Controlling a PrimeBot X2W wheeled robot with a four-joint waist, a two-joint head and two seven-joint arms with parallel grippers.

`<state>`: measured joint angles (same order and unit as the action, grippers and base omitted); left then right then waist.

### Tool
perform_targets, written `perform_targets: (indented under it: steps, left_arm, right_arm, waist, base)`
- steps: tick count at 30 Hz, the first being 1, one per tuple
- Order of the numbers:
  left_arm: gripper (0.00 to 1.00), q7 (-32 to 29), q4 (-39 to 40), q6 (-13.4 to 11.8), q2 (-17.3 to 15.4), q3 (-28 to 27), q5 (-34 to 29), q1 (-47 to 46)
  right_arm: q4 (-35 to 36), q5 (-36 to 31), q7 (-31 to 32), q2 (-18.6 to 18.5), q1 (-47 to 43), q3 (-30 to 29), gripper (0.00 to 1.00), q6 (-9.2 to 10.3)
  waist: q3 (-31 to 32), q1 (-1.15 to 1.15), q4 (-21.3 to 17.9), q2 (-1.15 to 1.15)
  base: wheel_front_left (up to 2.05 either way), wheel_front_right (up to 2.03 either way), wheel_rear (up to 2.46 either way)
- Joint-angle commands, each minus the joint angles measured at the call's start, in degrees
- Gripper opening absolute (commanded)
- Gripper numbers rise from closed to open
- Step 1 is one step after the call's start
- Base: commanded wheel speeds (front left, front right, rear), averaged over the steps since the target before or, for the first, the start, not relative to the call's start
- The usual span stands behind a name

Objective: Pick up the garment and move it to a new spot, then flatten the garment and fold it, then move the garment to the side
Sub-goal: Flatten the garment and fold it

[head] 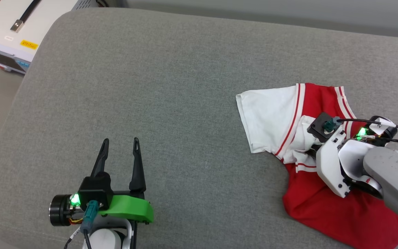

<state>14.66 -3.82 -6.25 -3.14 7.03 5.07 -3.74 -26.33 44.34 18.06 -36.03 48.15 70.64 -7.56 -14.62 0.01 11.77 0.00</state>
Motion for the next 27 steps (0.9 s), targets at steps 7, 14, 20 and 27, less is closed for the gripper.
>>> perform_targets:
  steps: [7, 14, 20, 27]
  left_arm:
    - [1.00, 0.3, -0.1, 0.4, 0.3, -0.9, -0.8, 2.1]
    - [1.00, 0.3, 0.1, 0.7, 0.3, -1.6, -0.9, 3.7]
    - [1.00, 0.3, 0.1, 0.9, 0.3, -2.1, -1.1, 4.7]
    - [1.00, 0.3, 0.1, 1.0, 0.3, -2.3, -1.3, 5.3]
  right_arm:
    - [3.1, -1.2, -14.1, 2.1, 1.9, -2.1, 0.00, 0.08]
    - [4.5, -0.1, -25.3, 3.1, -2.1, -9.3, 0.00, 0.08]
    - [3.1, 4.2, -32.2, 4.0, -10.6, -20.1, 0.00, 0.08]
    - [3.1, 3.9, -33.0, 6.5, -26.0, -45.8, 0.00, 0.08]
  waist:
    - [5.3, -0.01, -4.4, 0.00]
    - [6.8, -0.01, -6.8, 0.00]
    - [7.4, -0.01, -8.5, 0.00]
    - [7.3, -0.01, -10.4, 0.00]
  base:
    - [0.00, 0.00, 0.00]
    - [0.00, 0.00, 0.00]
    - [0.00, 0.00, 0.00]
    - [0.00, 0.00, 0.00]
